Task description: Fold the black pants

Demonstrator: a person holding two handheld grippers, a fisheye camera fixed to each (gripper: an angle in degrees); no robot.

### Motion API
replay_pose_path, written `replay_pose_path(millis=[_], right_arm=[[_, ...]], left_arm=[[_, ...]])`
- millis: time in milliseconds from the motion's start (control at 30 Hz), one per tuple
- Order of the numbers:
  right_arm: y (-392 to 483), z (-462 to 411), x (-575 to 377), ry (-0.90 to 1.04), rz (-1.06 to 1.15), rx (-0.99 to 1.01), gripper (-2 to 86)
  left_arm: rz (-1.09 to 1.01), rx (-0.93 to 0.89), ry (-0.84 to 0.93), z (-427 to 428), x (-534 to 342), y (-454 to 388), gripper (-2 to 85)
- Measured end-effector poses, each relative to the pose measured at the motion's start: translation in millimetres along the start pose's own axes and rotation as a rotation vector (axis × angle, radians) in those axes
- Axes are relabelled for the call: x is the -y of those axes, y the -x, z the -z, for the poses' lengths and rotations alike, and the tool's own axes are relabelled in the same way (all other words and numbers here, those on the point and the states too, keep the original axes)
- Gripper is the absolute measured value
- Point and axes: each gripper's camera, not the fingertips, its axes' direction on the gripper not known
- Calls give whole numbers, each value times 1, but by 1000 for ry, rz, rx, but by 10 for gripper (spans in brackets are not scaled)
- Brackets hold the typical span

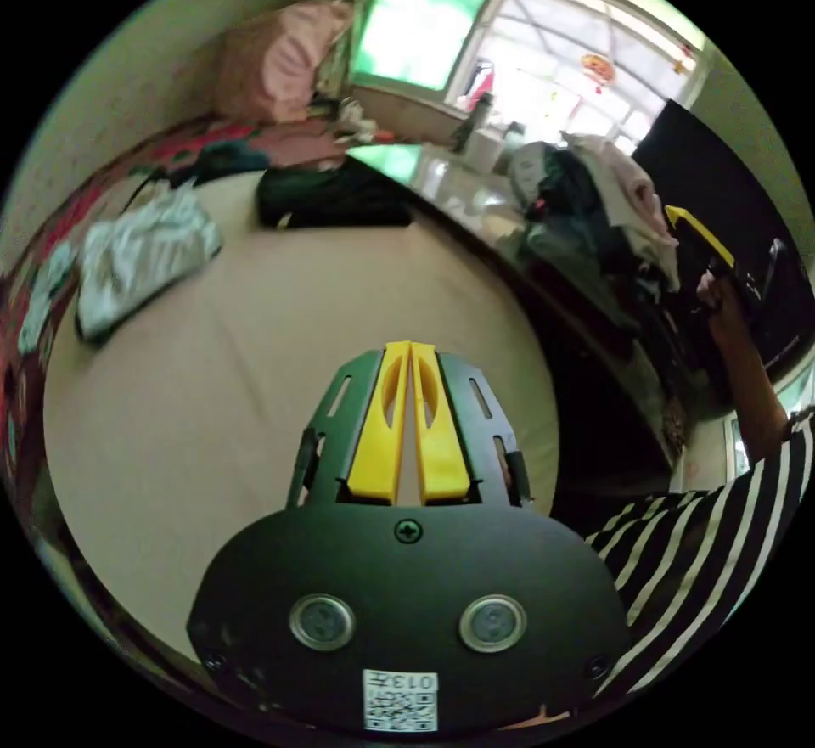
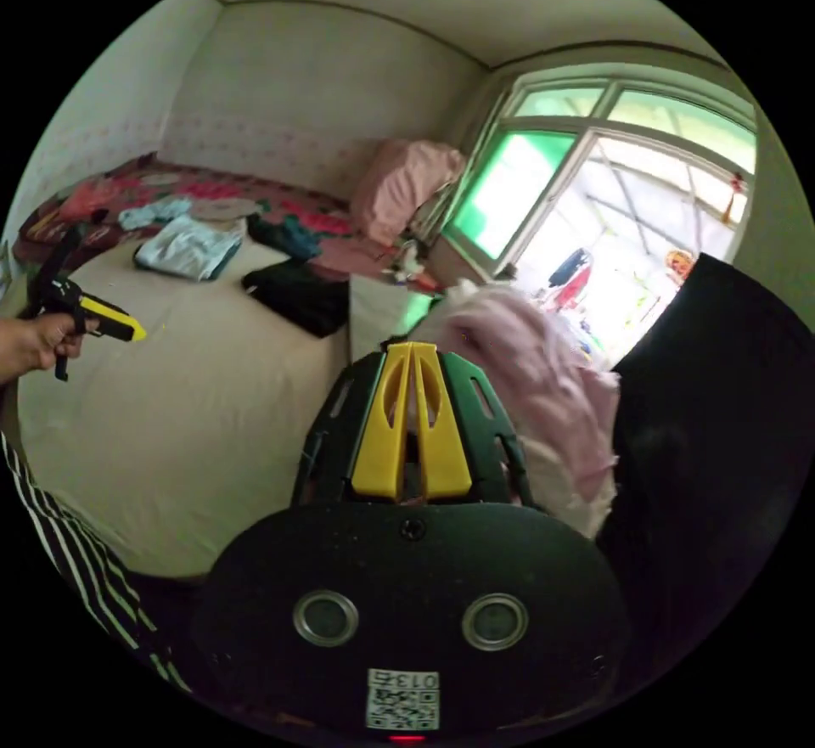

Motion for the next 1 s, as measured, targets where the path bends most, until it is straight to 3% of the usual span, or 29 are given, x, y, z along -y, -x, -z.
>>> replay_pose_path(millis=[133, 367, 567, 767, 1000], right_arm=[[82, -37, 7, 150, 69, 194, 0], [172, -92, 43, 323, 152, 441, 9], [191, -161, 80, 386, 106, 504, 49], [199, -266, 145, 279, 63, 436, 102], [217, -383, 210, 277, 216, 417, 111]], left_arm=[[178, 58, 100, 11, -70, 70, -2], [158, 133, 186, 14, -92, 124, 14], [24, 185, 145, 8, -44, 155, 78], [-83, 318, 96, -1, 39, 191, 118], [-353, 514, 99, -31, 150, 218, 152]])
